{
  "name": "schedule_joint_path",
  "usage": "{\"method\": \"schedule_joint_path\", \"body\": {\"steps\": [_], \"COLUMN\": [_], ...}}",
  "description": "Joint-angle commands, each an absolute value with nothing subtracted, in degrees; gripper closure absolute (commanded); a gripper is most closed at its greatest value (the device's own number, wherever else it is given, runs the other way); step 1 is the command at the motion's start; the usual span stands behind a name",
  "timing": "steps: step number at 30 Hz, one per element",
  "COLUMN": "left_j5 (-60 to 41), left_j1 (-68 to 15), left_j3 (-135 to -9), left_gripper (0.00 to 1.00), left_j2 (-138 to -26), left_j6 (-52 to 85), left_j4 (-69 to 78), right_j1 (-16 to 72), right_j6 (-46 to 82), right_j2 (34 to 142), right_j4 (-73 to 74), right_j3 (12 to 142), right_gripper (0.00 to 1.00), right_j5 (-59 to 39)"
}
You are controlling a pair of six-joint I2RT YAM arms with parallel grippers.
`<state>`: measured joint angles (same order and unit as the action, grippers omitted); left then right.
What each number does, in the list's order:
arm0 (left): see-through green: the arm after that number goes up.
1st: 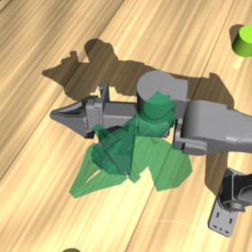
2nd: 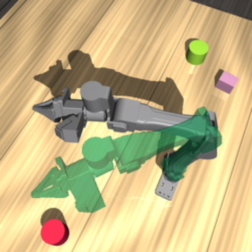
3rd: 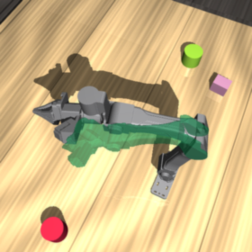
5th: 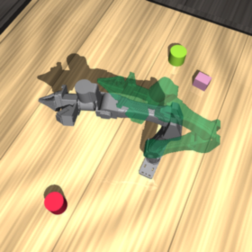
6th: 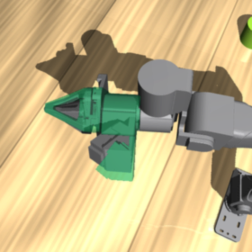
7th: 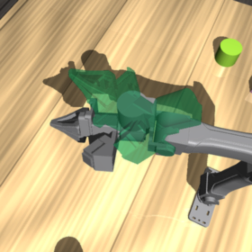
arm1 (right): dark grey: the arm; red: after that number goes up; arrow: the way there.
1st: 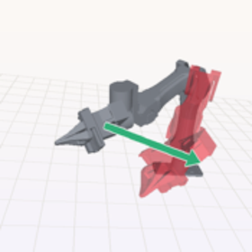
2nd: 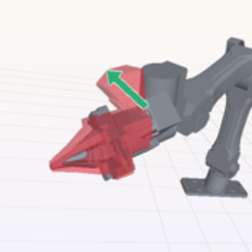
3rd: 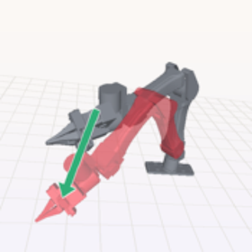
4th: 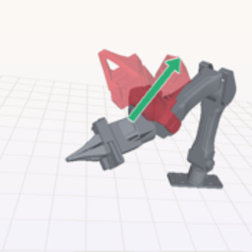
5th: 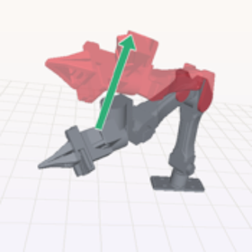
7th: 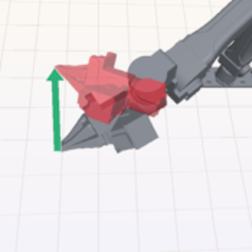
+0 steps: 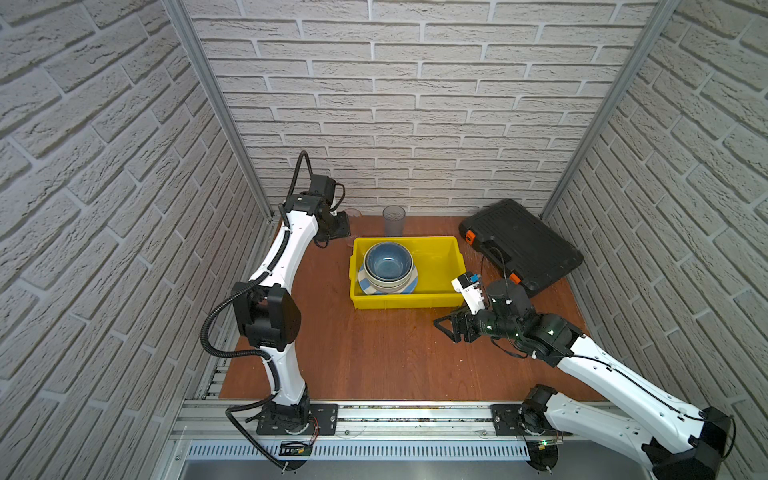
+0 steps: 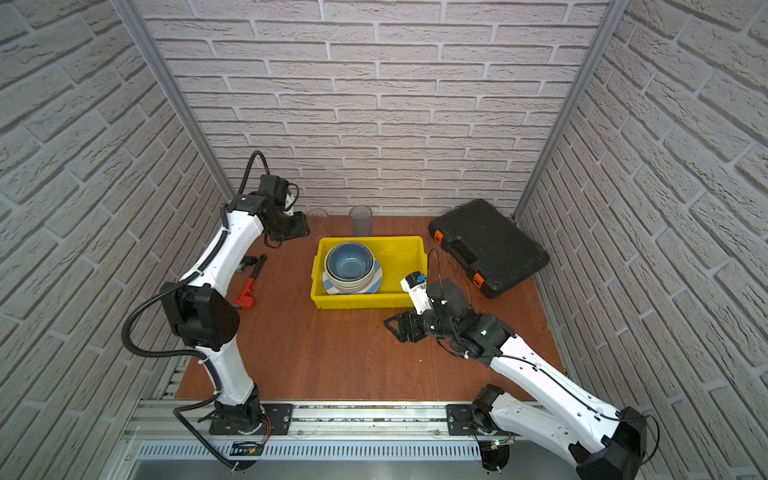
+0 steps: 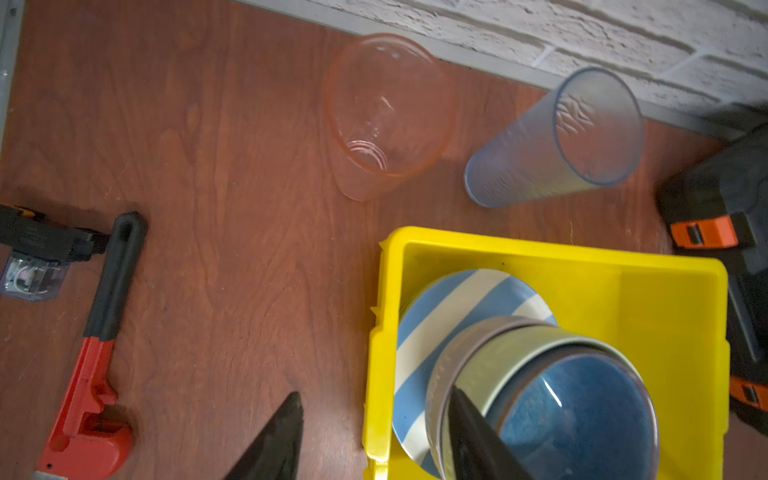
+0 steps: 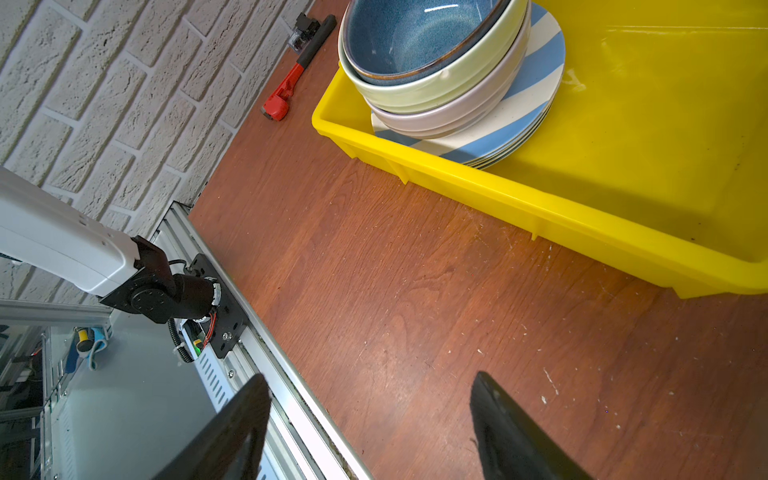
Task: Place the mixed dishes into the plastic bin
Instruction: 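Move the left gripper out of the bin to the clear pink cup, then close the left gripper on the pink cup and lift it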
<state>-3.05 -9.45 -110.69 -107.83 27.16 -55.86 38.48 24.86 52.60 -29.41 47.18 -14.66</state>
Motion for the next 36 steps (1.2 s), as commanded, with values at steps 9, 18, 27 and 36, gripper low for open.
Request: {"method": "schedule_joint_path", "body": {"steps": [9, 18, 27, 36], "left_j5": [-9.24, -11.87, -12.31, -13.69], "left_j1": [-4.91, -3.76, -3.21, -3.16], "left_j3": [-114.05, -114.28, -114.27, -118.63], "left_gripper": [0.38, 0.38, 0.41, 0.44], "left_j2": [-116.61, -119.38, -122.18, -126.67], "left_j6": [33.45, 40.21, 46.43, 49.29], "left_j4": [-46.96, -40.26, -36.10, -35.87], "right_j1": [38.95, 38.98, 38.94, 38.94], "right_j6": [22.42, 21.72, 21.44, 21.78], "right_j2": [50.98, 50.23, 50.18, 51.11], "right_j4": [-30.12, -31.54, -31.76, -30.78], "right_j3": [48.35, 48.21, 48.08, 47.93], "right_gripper": [0.20, 0.20, 0.20, 0.20], "right_j5": [-14.10, -13.41, -12.94, -13.64]}}
